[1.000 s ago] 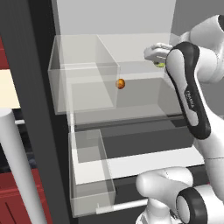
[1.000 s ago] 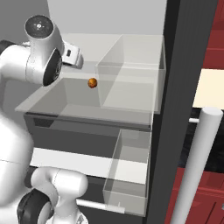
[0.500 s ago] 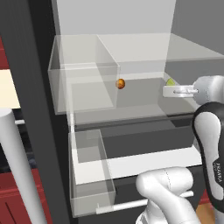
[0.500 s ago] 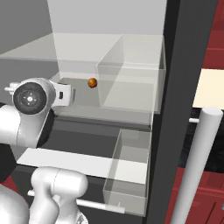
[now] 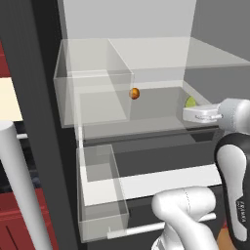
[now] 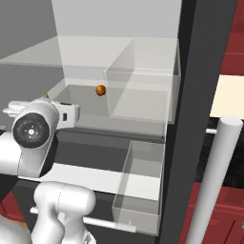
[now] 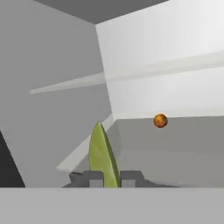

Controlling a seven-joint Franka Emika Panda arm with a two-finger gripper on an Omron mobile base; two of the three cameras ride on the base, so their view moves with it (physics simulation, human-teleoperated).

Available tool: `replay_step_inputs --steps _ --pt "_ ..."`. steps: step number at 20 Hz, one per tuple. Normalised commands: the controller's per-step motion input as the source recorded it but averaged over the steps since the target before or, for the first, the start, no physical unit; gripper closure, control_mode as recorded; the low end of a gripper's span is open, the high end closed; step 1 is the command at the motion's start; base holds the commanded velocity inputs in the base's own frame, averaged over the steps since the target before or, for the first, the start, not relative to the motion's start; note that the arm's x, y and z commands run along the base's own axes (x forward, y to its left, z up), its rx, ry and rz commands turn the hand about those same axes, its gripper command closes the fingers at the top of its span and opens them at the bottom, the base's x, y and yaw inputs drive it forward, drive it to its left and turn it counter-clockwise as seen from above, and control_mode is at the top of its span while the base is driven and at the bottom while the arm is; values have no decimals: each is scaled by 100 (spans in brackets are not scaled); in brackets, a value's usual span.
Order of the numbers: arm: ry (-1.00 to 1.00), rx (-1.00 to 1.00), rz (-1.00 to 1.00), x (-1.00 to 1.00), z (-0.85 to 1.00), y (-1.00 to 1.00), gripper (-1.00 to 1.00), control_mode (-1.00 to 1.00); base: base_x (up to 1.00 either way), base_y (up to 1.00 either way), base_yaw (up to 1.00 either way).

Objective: Take the lemon wedge from the fridge and place it on the plate with fish on the dining counter.

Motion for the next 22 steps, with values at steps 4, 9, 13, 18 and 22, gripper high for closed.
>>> replay_step_inputs --steps 4,9,13,18,22 --pt "0 0 0 0 0 0 100 100 -100 0 7" --pt "0 0 0 0 0 0 100 100 -100 -9 29" --pt "0 0 0 0 0 0 100 100 -93 -11 56" --pt "0 0 0 0 0 0 100 100 -85 -17 68" --pt "0 0 0 0 0 0 100 100 -71 -18 76"
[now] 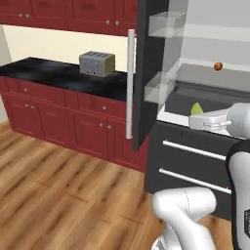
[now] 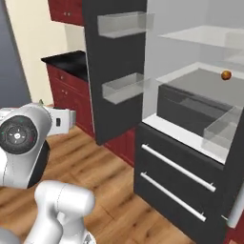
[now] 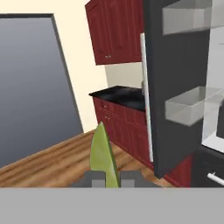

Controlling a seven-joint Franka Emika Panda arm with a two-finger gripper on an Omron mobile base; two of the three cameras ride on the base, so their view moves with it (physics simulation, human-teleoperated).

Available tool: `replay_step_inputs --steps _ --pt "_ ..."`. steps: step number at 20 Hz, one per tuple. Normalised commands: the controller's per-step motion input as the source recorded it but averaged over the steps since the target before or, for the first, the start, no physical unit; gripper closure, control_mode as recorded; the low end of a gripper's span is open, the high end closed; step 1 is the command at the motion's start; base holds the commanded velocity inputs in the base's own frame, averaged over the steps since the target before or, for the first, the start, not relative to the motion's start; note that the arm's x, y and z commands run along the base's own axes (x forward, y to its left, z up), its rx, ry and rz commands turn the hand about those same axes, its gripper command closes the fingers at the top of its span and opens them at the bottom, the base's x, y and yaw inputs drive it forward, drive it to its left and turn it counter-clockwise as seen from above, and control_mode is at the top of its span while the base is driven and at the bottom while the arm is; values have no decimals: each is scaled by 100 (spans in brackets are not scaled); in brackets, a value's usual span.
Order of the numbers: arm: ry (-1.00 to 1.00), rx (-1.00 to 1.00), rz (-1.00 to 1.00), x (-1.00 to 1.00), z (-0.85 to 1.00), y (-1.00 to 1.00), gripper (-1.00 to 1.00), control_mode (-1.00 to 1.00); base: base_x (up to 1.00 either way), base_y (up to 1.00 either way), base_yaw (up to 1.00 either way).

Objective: Take the lemon wedge from the fridge and place it on the plate with fish on the dining counter.

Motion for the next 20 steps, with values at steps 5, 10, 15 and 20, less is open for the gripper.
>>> replay_step_inputs --steps 5,10,15,20 --pt "0 0 0 0 0 0 100 100 -34 -4 86" --pt "0 0 0 0 0 0 100 100 -13 0 92" --pt "0 0 0 0 0 0 100 100 -11 0 91" --pt "0 0 0 0 0 0 100 100 -11 0 93"
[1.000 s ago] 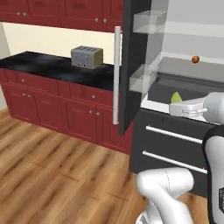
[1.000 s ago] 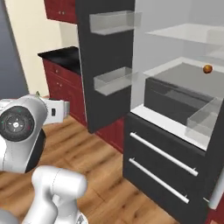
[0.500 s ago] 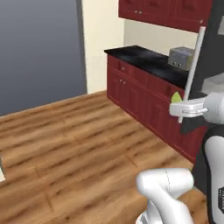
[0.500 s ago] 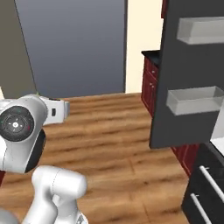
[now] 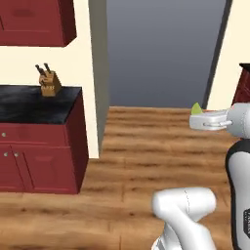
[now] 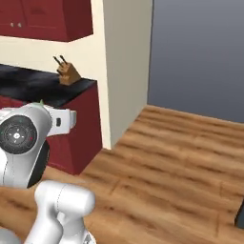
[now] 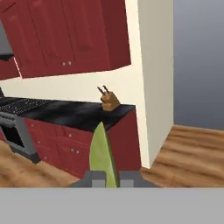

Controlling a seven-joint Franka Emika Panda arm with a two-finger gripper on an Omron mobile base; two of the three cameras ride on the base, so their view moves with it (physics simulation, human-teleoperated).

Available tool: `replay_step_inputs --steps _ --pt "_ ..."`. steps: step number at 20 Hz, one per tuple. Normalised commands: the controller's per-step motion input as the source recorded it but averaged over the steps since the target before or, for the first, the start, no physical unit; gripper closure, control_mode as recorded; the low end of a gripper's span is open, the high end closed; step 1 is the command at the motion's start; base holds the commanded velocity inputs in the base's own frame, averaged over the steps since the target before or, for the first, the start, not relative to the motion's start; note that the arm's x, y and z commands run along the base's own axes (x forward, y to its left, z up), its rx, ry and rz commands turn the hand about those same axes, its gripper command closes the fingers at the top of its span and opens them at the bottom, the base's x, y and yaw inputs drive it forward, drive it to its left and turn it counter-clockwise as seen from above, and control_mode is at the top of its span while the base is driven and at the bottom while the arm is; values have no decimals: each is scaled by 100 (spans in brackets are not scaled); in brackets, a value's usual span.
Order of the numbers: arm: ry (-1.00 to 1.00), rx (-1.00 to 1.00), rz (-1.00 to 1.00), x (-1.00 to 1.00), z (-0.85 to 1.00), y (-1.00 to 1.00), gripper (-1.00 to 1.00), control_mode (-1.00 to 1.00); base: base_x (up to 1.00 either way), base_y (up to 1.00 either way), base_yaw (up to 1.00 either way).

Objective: Take the lemon wedge from the fridge and place it on the plate with fish on the dining counter.

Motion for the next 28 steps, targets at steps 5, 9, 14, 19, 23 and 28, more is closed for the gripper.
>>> replay_step_inputs --steps 5,9,14,19,23,28 --pt "0 0 0 0 0 0 100 100 -11 0 93" --pt "0 0 0 0 0 0 100 100 -11 0 93" --pt "0 0 0 0 0 0 100 100 -10 0 93" --pt "0 0 0 0 0 0 100 100 1 0 83" --pt "0 0 0 0 0 0 100 100 17 0 66" --pt "0 0 0 0 0 0 100 100 -17 78 21"
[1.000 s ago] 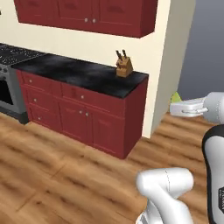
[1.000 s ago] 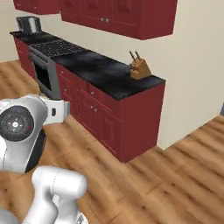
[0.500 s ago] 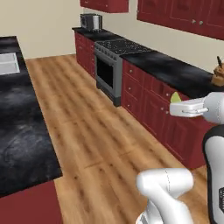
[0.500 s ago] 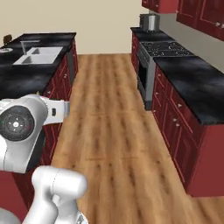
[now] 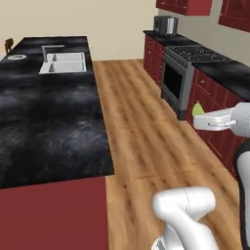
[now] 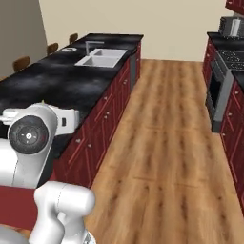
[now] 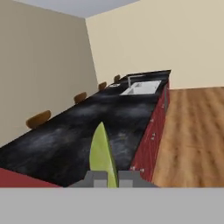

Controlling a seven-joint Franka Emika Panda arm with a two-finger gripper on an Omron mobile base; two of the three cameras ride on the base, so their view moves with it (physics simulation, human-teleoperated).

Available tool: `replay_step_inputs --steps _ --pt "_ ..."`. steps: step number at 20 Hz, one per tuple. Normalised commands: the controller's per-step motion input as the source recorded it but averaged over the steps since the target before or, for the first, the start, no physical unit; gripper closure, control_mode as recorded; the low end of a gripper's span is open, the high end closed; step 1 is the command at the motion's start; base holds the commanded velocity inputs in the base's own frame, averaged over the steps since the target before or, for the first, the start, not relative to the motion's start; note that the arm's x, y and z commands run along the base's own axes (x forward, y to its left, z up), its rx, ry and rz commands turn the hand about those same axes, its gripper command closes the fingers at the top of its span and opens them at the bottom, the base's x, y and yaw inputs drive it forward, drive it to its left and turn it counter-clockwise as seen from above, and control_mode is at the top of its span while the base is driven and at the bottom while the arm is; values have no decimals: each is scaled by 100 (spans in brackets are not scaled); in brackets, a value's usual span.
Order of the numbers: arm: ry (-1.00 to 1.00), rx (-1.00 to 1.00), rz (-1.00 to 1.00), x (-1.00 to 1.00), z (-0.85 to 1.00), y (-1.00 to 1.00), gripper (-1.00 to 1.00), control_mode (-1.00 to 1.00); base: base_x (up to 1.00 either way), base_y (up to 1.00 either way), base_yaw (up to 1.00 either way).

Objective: Take the lemon wedge from the fridge and place it on the plate with fish on the dining counter.

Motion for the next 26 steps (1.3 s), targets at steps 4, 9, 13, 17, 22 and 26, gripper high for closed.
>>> replay_step_inputs --steps 4,9,13,17,22,26 --pt "0 0 0 0 0 0 100 100 -20 100 0" --pt "0 0 0 0 0 0 100 100 -83 100 0" --pt "0 0 0 0 0 0 100 100 -25 100 0" --pt "0 0 0 0 0 0 100 100 0 100 0" --pt "0 0 0 0 0 0 100 100 0 100 0" --pt "0 0 0 0 0 0 100 100 0 100 0"
